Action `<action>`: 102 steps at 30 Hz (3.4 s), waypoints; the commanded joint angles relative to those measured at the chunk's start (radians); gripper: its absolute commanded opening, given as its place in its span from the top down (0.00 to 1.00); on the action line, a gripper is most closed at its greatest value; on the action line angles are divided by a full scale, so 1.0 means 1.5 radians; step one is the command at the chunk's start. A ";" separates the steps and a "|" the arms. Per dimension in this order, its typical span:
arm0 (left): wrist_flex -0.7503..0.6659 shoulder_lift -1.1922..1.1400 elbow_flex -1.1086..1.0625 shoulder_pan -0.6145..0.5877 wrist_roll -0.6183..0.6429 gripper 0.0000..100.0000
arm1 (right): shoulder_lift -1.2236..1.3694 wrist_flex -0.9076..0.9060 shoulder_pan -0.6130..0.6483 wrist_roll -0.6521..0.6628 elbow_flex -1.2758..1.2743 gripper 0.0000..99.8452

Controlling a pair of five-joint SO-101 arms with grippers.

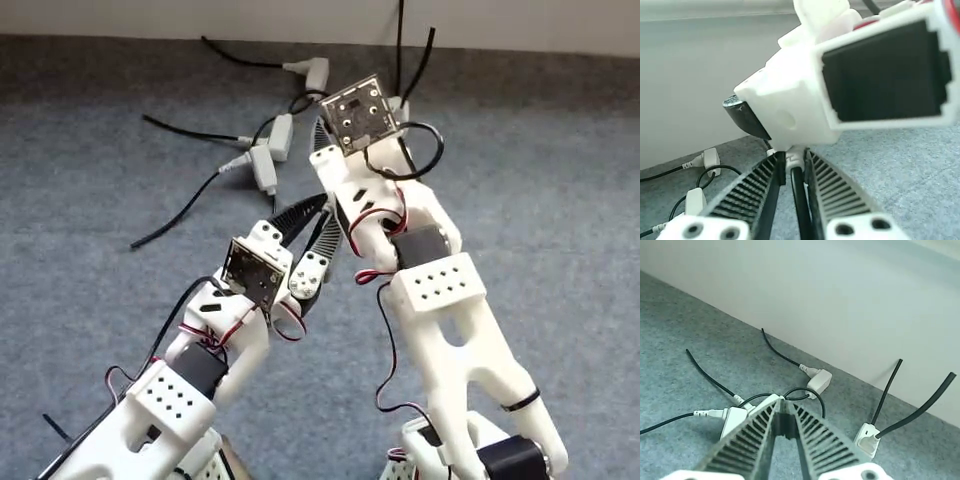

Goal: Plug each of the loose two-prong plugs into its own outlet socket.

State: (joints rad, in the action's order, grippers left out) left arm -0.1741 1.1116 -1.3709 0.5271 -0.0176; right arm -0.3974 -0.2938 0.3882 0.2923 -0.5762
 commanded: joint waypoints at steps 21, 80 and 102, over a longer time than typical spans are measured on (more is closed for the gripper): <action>-0.011 0.014 0.034 0.010 0.003 0.99 | -0.160 -0.272 -0.096 -0.095 0.216 0.99; 1.232 -0.719 0.924 -0.161 -0.441 0.99 | -0.158 -0.332 -0.123 -0.095 0.282 0.99; 1.076 -0.719 0.770 -0.083 -0.381 0.99 | -0.159 -0.332 -0.125 -0.095 0.283 0.99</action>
State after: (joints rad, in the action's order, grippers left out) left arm 1.4569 0.0238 -0.2202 0.3890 -0.5946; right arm -0.6030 -0.7925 0.2102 0.1634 -0.2002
